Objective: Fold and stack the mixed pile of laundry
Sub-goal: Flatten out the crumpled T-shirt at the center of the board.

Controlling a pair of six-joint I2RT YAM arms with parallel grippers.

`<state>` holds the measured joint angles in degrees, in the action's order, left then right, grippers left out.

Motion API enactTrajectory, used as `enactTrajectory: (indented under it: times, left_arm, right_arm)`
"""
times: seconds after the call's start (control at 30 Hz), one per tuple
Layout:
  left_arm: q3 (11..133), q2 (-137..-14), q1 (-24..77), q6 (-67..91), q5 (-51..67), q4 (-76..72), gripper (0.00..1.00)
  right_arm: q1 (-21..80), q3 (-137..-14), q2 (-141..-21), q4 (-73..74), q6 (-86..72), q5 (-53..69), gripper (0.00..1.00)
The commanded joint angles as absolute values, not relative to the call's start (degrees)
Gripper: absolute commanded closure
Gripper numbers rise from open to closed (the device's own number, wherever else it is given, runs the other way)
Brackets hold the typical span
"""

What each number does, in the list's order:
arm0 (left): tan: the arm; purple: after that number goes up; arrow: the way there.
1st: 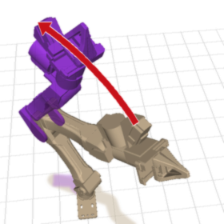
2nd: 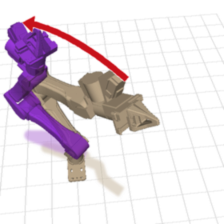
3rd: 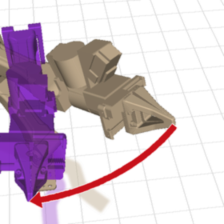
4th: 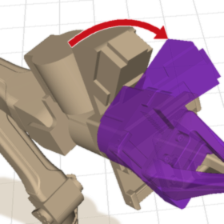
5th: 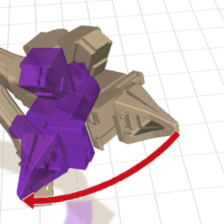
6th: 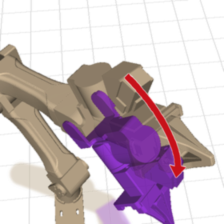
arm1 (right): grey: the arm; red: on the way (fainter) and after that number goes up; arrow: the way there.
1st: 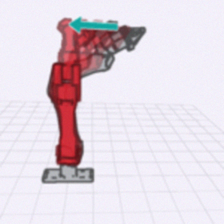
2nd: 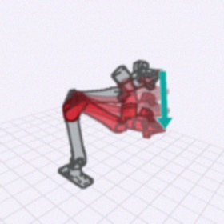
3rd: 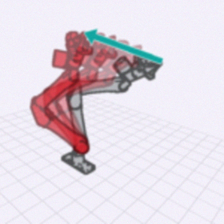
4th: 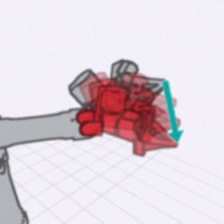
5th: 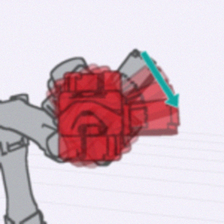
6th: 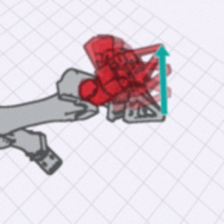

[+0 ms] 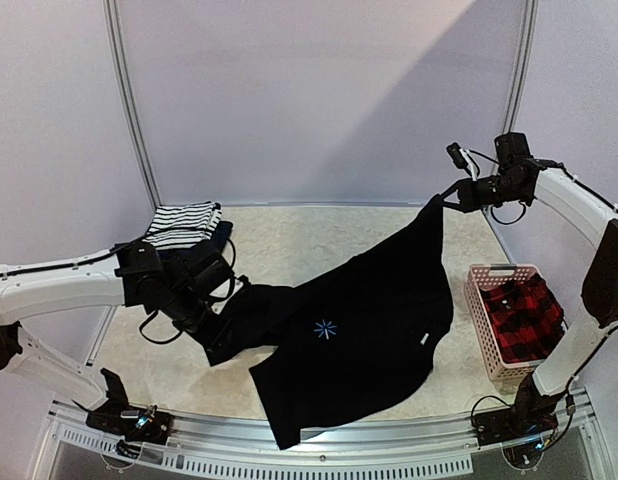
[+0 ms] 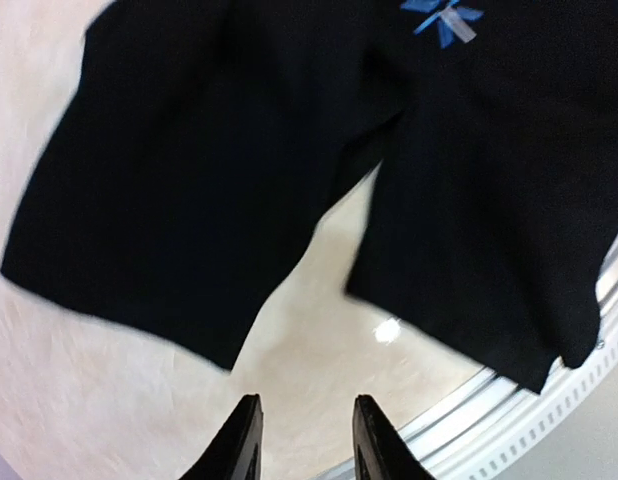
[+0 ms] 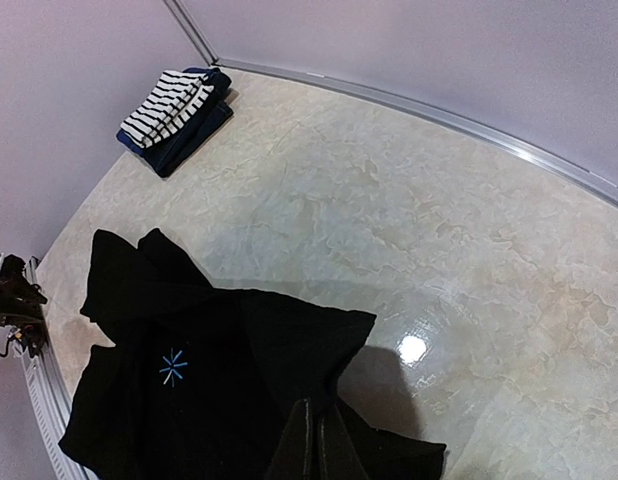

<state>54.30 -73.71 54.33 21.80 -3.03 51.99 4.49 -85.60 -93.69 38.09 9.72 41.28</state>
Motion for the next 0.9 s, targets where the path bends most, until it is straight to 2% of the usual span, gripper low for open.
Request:
enactTrajectory:
  times: [0.0,0.23,0.5,0.63,0.87]
  left_arm:
    - [59.62,-83.35,56.4,13.08,-4.45,55.47,0.68]
    - [63.75,-97.37,56.63,13.48,-9.5,61.52,0.65]
    - [68.42,-101.99,57.31,11.63,-14.22,70.7,0.63]
    - [68.4,-104.01,57.24,9.32,-9.14,70.12,0.62]
    - [68.47,-109.36,57.23,9.42,-7.39,70.68,0.6]
  right_arm:
    - [4.41,-85.01,-94.01,37.61,10.19,42.71,1.0]
    - [4.49,-84.84,-93.17,37.55,10.15,42.69,1.0]
    - [4.44,-84.9,-93.93,37.36,10.02,43.15,1.0]
    - [4.47,-85.07,-94.29,37.46,10.11,43.17,1.0]
    - [4.47,-84.91,-94.17,37.55,10.11,43.16,1.0]
